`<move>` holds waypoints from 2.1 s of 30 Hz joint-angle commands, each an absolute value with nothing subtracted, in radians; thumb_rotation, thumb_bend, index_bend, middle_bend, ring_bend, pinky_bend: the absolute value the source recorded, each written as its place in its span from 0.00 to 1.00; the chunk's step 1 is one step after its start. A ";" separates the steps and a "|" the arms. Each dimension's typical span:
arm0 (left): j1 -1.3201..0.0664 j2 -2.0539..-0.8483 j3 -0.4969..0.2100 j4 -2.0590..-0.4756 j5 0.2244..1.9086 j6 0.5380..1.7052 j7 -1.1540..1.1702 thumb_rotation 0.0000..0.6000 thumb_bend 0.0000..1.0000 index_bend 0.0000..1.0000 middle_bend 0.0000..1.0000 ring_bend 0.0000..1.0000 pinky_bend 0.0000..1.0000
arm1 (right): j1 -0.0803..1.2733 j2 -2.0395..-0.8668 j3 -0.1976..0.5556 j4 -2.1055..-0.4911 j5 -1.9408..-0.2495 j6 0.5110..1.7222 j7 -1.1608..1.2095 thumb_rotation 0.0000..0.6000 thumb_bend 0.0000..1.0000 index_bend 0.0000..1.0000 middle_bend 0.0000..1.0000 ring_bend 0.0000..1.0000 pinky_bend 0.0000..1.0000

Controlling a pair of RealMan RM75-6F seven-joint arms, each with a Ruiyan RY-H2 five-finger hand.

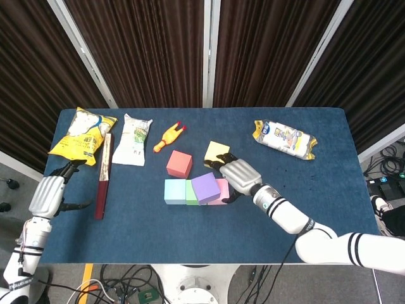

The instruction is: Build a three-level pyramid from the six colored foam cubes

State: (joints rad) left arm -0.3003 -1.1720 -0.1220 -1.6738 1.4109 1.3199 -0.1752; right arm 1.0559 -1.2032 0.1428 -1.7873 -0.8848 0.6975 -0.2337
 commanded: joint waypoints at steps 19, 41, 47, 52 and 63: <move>-0.289 -1.173 -0.119 -1.670 1.409 1.327 -0.180 1.00 0.07 0.17 0.16 0.25 0.28 | 1.023 -1.325 0.137 -1.699 -0.972 0.777 -0.236 1.00 0.12 0.43 0.22 0.00 0.00; -0.293 -1.177 -0.122 -1.660 1.416 1.323 -0.191 1.00 0.07 0.17 0.16 0.25 0.28 | 1.001 -1.350 0.179 -1.790 -0.759 0.905 -0.330 1.00 0.12 0.51 0.24 0.00 0.00; -0.293 -1.177 -0.120 -1.658 1.417 1.322 -0.192 1.00 0.07 0.17 0.16 0.25 0.28 | 1.003 -1.348 0.182 -1.803 -0.731 0.896 -0.334 1.00 0.12 0.51 0.24 0.00 0.00; -0.293 -1.178 -0.121 -1.657 1.419 1.323 -0.194 1.00 0.07 0.17 0.16 0.25 0.28 | 1.005 -1.343 0.180 -1.811 -0.711 0.893 -0.341 1.00 0.12 0.51 0.24 0.00 0.00; -0.296 -1.181 -0.120 -1.650 1.421 1.318 -0.200 1.00 0.07 0.17 0.16 0.25 0.28 | 1.004 -1.344 0.177 -1.823 -0.678 0.911 -0.359 1.00 0.12 0.51 0.24 0.00 0.00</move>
State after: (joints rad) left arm -0.2960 -1.1808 -0.1205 -1.6503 1.4210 1.3183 -0.1998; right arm 1.0042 -1.3437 0.1769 -1.8228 -0.6786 0.9112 -0.3587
